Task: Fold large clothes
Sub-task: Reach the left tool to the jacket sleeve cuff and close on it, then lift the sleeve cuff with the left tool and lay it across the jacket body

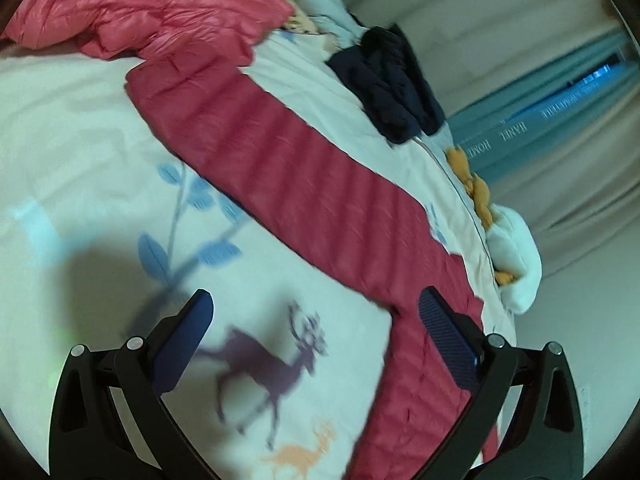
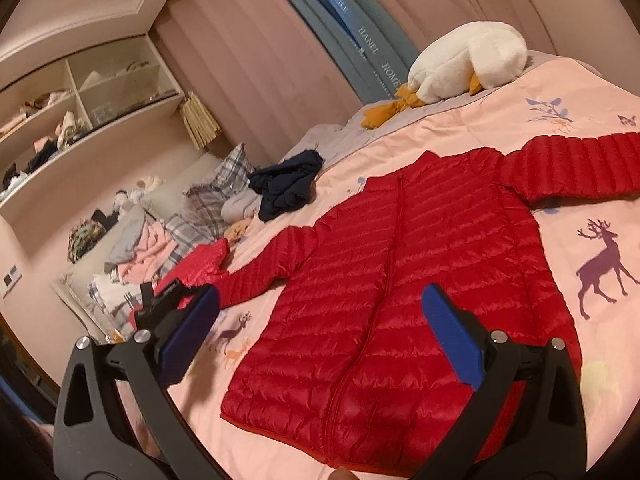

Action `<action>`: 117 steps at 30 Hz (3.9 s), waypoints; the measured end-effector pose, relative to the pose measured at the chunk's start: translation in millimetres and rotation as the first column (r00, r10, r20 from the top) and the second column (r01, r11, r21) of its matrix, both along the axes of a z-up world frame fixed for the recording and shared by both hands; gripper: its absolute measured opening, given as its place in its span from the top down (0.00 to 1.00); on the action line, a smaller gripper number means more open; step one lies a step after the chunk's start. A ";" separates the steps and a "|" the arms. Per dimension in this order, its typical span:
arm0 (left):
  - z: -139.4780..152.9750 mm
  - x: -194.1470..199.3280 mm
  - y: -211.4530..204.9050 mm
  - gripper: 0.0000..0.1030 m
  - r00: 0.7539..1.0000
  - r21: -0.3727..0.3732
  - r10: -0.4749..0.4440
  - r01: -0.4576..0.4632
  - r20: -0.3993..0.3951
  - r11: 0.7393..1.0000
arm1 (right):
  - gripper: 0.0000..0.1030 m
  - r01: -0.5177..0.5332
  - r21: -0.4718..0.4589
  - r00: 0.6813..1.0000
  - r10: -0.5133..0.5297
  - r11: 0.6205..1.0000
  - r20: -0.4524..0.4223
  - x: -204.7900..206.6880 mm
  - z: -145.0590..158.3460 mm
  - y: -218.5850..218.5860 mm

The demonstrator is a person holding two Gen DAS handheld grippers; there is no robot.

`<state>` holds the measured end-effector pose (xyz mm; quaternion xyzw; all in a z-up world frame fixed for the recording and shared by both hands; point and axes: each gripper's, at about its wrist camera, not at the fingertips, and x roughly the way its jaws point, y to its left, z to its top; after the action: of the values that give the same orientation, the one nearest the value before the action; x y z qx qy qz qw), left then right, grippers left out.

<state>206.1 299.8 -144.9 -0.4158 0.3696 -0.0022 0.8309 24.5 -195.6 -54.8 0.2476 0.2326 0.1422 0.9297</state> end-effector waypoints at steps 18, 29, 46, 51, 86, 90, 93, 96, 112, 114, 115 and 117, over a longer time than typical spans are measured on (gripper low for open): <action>-38.7 60.8 90.3 0.01 0.974 -0.269 0.208 -0.178 0.086 0.946 | 0.02 -0.020 -0.051 0.996 0.015 0.998 -0.088 40.1 -23.8 13.8; -37.6 74.2 90.1 0.38 0.961 -0.045 0.276 -0.276 -0.015 0.960 | 0.02 -0.013 -0.077 0.994 0.004 0.997 -0.108 47.7 -30.0 15.3; 4.6 55.3 72.3 0.95 0.976 0.061 0.214 -0.216 0.044 0.974 | 0.02 -0.062 -0.100 0.993 0.051 0.993 -0.105 55.3 -22.6 36.5; 53.2 49.2 34.3 0.95 0.984 0.149 0.112 -0.132 0.137 0.980 | 0.02 -0.072 -0.124 0.994 0.061 0.990 -0.087 45.3 -17.6 41.9; 106.2 42.1 -266.4 0.95 0.861 0.538 -0.496 0.367 0.113 0.759 | 0.02 0.071 -0.059 0.995 -0.075 0.996 -0.069 -2.1 -22.3 -23.0; 95.0 44.8 -285.9 0.95 0.851 0.550 -0.520 0.399 0.077 0.734 | 0.02 0.074 -0.054 0.994 -0.078 0.996 -0.079 -0.7 -25.8 -26.2; 86.2 46.9 -295.6 0.95 0.846 0.552 -0.531 0.419 0.052 0.721 | 0.02 0.077 -0.052 0.993 -0.081 0.996 -0.083 0.1 -27.9 -28.8; 76.8 48.4 -306.0 0.95 0.839 0.551 -0.544 0.441 0.027 0.708 | 0.02 0.081 -0.045 0.993 -0.085 0.996 -0.087 -0.4 -29.2 -31.6; 46.2 53.7 -347.5 0.95 0.803 0.537 -0.593 0.523 -0.052 0.662 | 0.02 0.103 -0.027 0.987 -0.105 0.994 -0.123 0.8 -40.7 -41.5; 43.8 54.5 -350.2 0.95 0.800 0.539 -0.596 0.529 -0.060 0.656 | 0.02 0.107 -0.023 0.986 -0.109 0.994 -0.126 0.8 -42.0 -43.6; 43.0 54.5 -351.0 0.95 0.799 0.539 -0.598 0.531 -0.063 0.654 | 0.02 0.108 -0.022 0.986 -0.110 0.994 -0.127 1.2 -42.9 -44.7; 41.9 54.6 -352.8 0.95 0.798 0.541 -0.599 0.534 -0.068 0.650 | 0.02 0.111 -0.019 0.985 -0.112 0.994 -0.131 1.3 -44.4 -46.1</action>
<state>260.7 -53.0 -103.0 -0.0300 0.4169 -0.1832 0.8898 25.8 -241.7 -99.2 0.2635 0.2801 0.0719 0.9203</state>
